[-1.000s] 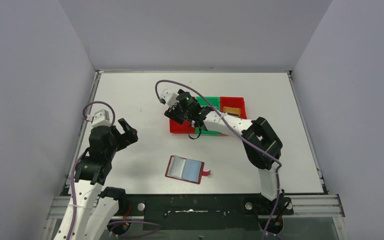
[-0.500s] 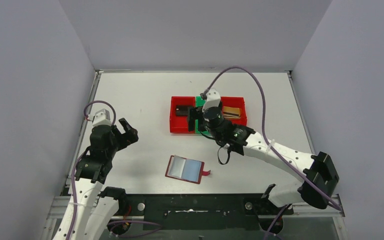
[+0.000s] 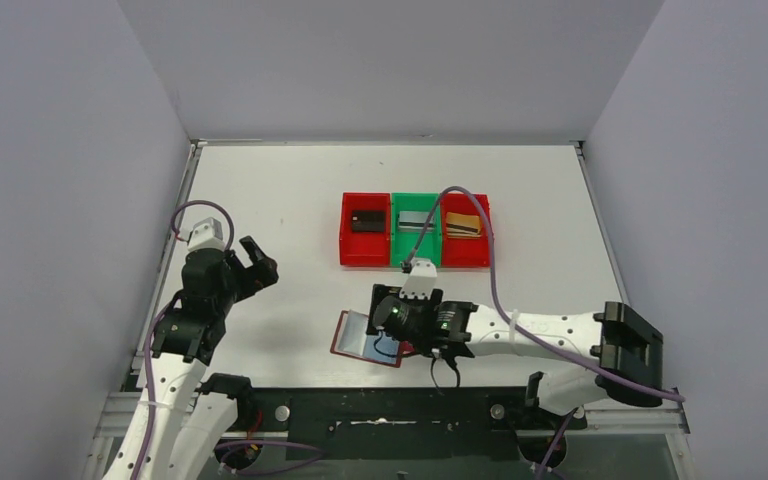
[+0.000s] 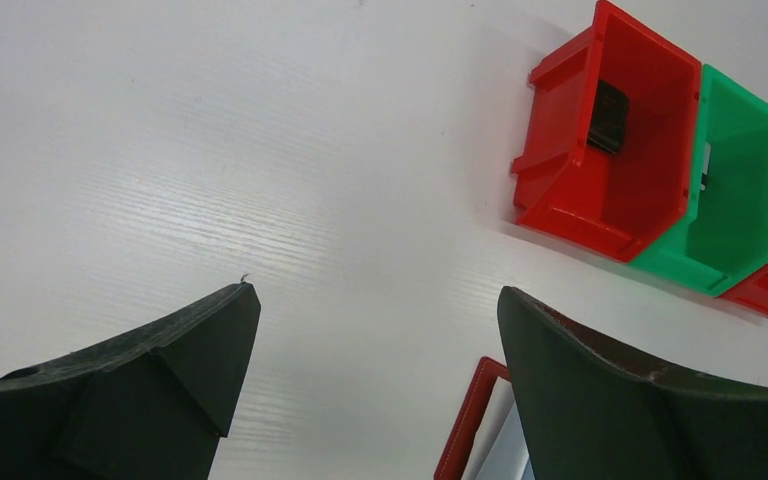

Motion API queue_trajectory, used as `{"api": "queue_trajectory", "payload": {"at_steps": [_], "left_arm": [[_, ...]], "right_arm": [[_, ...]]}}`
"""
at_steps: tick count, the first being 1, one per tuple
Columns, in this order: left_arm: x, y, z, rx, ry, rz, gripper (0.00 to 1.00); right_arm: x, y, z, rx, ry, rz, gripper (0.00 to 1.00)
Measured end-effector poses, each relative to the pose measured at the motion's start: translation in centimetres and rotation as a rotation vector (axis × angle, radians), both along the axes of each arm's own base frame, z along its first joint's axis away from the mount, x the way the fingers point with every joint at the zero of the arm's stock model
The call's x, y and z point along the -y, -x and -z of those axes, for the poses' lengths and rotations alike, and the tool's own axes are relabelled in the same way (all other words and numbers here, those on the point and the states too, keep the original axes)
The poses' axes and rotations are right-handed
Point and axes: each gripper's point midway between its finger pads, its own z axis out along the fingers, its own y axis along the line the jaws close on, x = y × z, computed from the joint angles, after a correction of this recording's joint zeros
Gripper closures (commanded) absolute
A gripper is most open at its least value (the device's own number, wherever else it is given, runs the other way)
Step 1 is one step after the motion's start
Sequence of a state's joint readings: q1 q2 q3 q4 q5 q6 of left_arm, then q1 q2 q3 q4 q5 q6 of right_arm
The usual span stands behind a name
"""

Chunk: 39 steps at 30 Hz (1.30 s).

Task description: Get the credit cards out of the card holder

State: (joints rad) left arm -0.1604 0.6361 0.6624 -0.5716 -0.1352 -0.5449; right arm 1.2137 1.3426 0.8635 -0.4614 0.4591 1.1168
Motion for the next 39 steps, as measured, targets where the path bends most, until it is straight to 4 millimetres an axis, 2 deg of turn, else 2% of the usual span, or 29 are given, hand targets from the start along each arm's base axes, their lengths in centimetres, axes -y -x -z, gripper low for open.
{"api": "queue_trajectory", "payload": {"at_steps": [6,10,19,26,39], "left_arm": [[0.1,0.0,0.1,-0.004,0.003,0.005,0.09],[0.2,0.0,0.1,-0.005,0.004,0.007,0.09],[0.2,0.0,0.1,-0.005,0.004,0.008,0.09],[0.2,0.0,0.1,-0.008,0.006,0.011,0.09],[0.8,-0.1,0.8,-0.023,0.020,0.041,0.12]], "right_arm": [[-2.0,1.8,2.1,-0.042,0.084,0.086,0.08],[-2.7,2.5,3.4,-0.064,0.134,0.123,0.12],[-2.1,2.8,5.8,-0.105,0.186,0.177,0.18],[-2.5,2.8,7.9,-0.147,0.232,0.181,0.20],[-2.3,2.4,8.4,-0.158,0.334,0.190,0.39]]}}
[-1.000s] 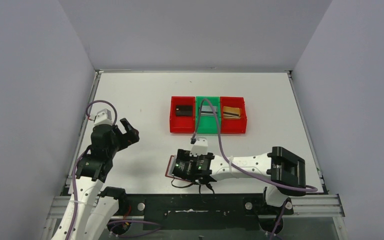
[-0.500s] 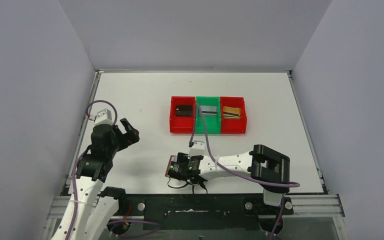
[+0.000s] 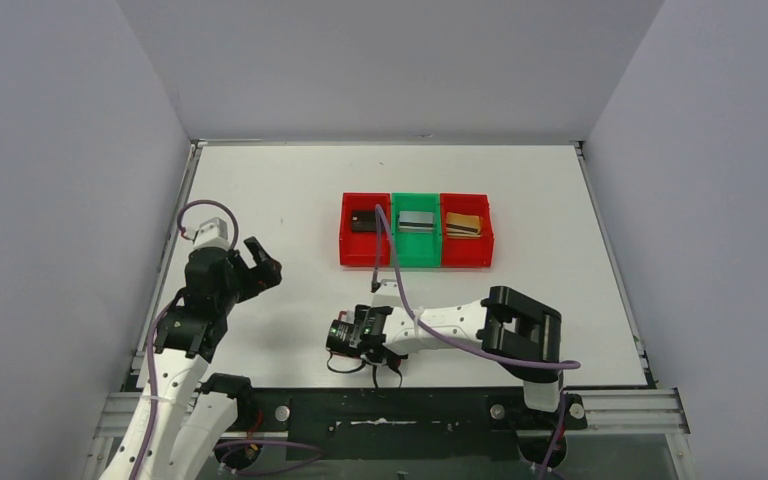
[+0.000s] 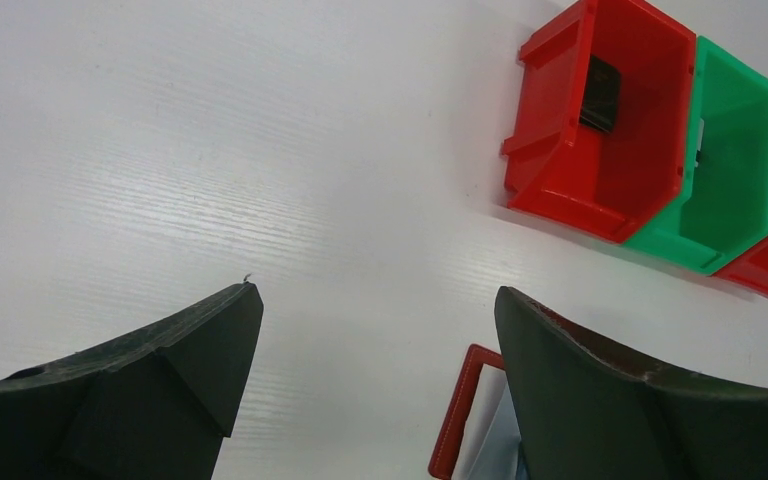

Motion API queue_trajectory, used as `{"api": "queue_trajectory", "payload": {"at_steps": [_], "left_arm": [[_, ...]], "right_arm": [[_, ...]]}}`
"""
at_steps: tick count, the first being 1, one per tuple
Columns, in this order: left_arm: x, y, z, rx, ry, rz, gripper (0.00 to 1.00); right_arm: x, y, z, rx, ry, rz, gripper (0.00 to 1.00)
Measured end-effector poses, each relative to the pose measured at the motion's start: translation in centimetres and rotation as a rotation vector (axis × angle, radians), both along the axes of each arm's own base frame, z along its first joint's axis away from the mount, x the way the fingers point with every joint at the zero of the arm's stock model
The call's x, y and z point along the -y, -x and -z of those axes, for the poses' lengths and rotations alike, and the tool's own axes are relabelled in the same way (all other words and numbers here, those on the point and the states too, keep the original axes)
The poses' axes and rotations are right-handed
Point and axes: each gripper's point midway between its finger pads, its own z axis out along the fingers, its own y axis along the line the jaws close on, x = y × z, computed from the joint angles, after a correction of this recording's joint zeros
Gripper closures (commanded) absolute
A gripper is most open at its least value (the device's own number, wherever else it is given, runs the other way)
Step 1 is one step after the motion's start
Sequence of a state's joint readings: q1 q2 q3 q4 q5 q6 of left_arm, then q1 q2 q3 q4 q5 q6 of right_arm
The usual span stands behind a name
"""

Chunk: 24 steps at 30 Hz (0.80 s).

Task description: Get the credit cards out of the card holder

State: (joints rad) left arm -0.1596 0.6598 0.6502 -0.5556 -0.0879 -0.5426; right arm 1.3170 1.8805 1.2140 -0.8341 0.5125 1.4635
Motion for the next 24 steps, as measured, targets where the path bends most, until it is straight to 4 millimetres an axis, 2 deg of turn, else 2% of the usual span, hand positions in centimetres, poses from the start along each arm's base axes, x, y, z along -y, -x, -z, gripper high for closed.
{"api": "queue_trajectory", "payload": {"at_steps": [5,9,24], "left_arm": [[0.2,-0.1,0.0,-0.001,0.005,0.010,0.13],[0.3,-0.1,0.0,0.001,0.007,0.014,0.13],[0.4,-0.2,0.0,0.001,0.011,0.020,0.13]], "right_arm": [[0.1,-0.2,0.0,0.012,0.002,0.000,0.44],[0.2,-0.3,0.0,0.023,-0.001,-0.026,0.44],[1.8,-1.1,-0.2,0.062,0.010,-0.248,0.48]]}}
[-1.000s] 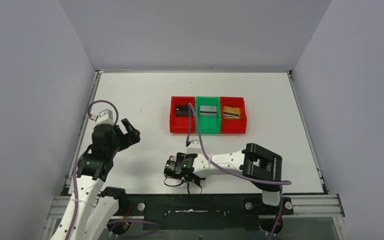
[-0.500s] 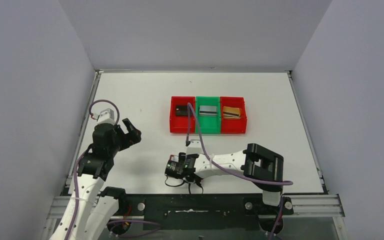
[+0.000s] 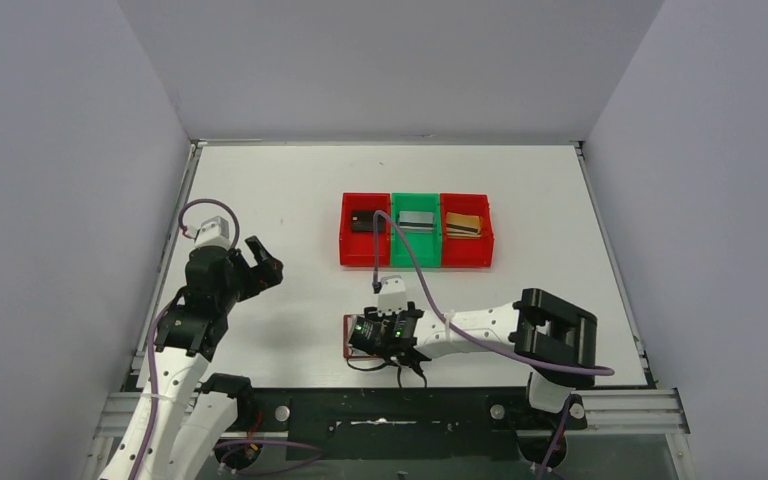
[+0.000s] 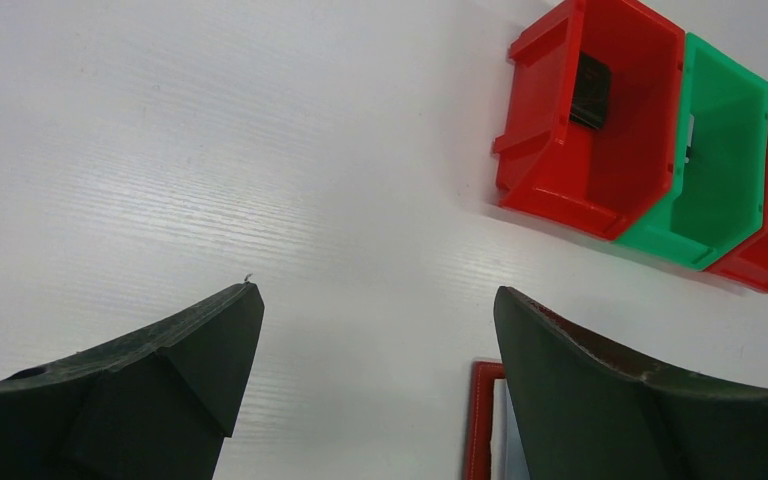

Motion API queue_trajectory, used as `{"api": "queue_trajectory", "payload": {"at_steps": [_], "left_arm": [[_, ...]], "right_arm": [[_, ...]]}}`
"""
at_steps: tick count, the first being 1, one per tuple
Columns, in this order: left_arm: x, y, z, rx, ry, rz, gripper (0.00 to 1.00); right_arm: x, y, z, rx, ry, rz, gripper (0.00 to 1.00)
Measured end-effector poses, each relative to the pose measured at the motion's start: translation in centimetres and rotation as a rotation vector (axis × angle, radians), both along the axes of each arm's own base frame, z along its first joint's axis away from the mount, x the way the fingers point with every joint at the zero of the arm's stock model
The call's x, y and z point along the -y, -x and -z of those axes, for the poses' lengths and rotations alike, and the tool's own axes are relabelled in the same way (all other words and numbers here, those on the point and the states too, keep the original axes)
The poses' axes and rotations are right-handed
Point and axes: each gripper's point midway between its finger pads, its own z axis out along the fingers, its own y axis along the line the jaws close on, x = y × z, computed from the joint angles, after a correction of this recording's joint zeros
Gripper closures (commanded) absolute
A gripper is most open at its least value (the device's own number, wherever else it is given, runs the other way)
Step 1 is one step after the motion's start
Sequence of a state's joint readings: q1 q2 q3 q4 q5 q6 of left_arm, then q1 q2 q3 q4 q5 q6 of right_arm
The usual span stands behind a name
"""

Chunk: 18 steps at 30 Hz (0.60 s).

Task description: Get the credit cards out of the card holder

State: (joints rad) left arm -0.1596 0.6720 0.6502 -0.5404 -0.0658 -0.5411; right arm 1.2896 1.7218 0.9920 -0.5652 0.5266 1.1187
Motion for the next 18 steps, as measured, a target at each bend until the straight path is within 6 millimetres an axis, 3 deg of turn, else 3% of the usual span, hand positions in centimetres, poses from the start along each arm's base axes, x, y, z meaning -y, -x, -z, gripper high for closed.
{"api": "queue_trajectory", "payload": {"at_steps": [10,18], "left_arm": [[0.0,0.0,0.0,0.001,0.001,0.000,0.13],[0.0,-0.1,-0.1,0.006,0.001,0.000,0.13]], "right_arm": [[0.3,0.2,-0.6,0.001,0.012,-0.075,0.47],[0.4,0.1,-1.9,0.002,0.034,-0.071,0.30]]}}
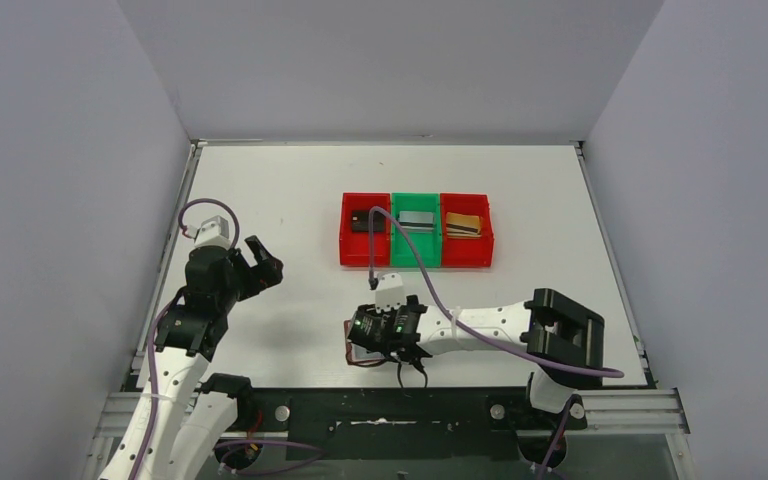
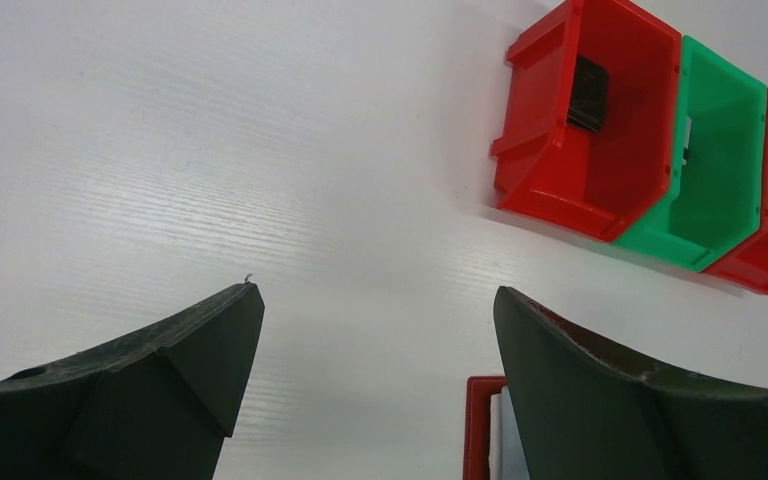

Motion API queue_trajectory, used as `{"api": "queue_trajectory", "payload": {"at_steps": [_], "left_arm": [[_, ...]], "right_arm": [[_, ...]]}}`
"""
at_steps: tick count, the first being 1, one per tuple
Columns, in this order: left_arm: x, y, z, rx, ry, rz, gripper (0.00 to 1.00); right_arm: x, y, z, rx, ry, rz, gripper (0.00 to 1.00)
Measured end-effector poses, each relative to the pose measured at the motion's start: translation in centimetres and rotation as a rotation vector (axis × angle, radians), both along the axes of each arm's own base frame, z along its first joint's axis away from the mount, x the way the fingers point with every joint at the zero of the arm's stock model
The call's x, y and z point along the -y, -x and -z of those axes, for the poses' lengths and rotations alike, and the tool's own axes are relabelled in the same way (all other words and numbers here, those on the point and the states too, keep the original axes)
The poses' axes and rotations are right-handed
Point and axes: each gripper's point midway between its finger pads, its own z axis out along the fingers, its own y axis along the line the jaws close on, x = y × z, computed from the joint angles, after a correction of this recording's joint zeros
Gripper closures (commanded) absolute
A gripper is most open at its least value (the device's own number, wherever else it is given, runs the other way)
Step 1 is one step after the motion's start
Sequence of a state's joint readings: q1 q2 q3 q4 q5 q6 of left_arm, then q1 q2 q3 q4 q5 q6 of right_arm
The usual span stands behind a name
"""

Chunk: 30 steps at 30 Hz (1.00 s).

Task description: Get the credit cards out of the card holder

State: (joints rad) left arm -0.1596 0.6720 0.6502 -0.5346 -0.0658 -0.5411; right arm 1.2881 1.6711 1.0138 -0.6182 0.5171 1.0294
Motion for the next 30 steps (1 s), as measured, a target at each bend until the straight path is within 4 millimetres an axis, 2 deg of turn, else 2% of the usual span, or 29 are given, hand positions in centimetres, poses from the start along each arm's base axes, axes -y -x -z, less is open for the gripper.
{"api": "queue_trajectory", "payload": {"at_steps": [5,10,14,18,26,30], "left_arm": [[0.0,0.0,0.0,0.000,0.000,0.000,0.13],[0.0,0.0,0.0,0.000,0.000,0.001,0.13],[0.0,0.0,0.0,0.001,0.000,0.002,0.13],[0.1,0.0,0.0,0.000,0.001,0.004,0.11],[-0.3,-0.1,0.3,-0.011,-0.011,-0.013,0.07],[-0.8,-0.2,0.3,-0.010,-0.025,-0.037,0.07]], "right_arm": [[-0.3,-0.2,-0.8,0.003,0.011,0.005,0.22],[0.3,-0.4,-1.6,0.021,0.018,0.036,0.16],[1.2,-1.0,-3.5,0.045,-0.052,0.102,0.07],[3.6,-2.0,-5.7,0.079,-0.162,0.214,0.00],[9.6,-2.2,-7.7,0.162,-0.284,0.360,0.02],[12.2,-3.2,-10.1,0.250,-0.306,0.406,0.02]]}}
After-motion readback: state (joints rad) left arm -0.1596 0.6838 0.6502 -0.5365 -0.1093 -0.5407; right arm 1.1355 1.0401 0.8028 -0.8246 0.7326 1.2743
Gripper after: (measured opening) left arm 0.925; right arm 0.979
